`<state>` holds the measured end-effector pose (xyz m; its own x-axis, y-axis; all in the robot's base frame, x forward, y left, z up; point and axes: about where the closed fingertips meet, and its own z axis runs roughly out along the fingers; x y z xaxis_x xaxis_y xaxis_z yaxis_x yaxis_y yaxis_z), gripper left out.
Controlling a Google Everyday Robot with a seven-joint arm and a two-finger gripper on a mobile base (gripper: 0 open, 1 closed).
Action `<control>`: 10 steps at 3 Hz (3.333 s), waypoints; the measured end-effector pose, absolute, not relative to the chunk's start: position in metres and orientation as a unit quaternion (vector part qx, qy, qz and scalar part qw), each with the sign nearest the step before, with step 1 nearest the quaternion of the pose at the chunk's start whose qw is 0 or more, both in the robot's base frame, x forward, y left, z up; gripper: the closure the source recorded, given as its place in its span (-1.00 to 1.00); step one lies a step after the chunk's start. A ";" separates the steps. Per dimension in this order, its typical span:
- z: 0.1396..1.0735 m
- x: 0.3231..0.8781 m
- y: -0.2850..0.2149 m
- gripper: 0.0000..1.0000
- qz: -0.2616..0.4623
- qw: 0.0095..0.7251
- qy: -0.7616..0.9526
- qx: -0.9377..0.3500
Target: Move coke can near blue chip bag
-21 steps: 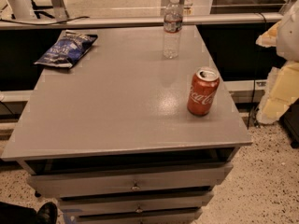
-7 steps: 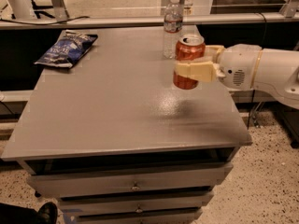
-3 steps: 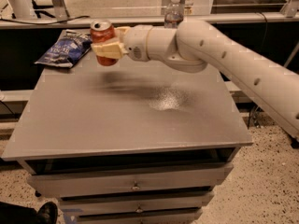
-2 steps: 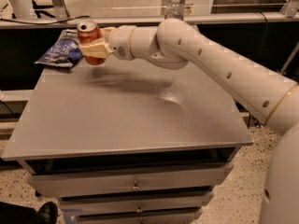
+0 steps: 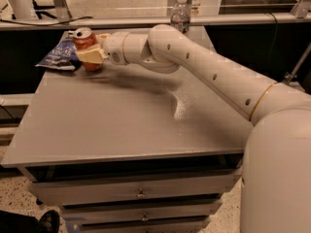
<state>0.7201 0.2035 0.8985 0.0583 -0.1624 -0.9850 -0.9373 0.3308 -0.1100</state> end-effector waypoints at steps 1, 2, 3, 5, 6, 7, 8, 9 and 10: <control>0.890 0.724 0.209 0.63 0.349 0.553 0.599 -0.464; 0.886 0.726 0.211 0.16 0.352 0.548 0.602 -0.462; 0.885 0.724 0.211 -0.31 0.357 0.545 0.603 -0.460; 0.888 0.707 0.209 -1.00 0.378 0.539 0.601 -0.453; 0.897 0.691 0.180 -1.00 0.379 0.552 0.596 -0.443; 0.903 0.676 0.114 -1.00 0.363 0.578 0.596 -0.424; 0.901 0.657 0.035 -1.00 0.343 0.602 0.599 -0.400; 0.902 0.656 -0.017 -1.00 0.317 0.617 0.614 -0.378; 0.902 0.656 -0.017 -1.00 0.317 0.617 0.614 -0.378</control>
Offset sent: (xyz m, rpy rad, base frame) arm 0.0097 0.0018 -0.0155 -0.0073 0.0464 -0.0015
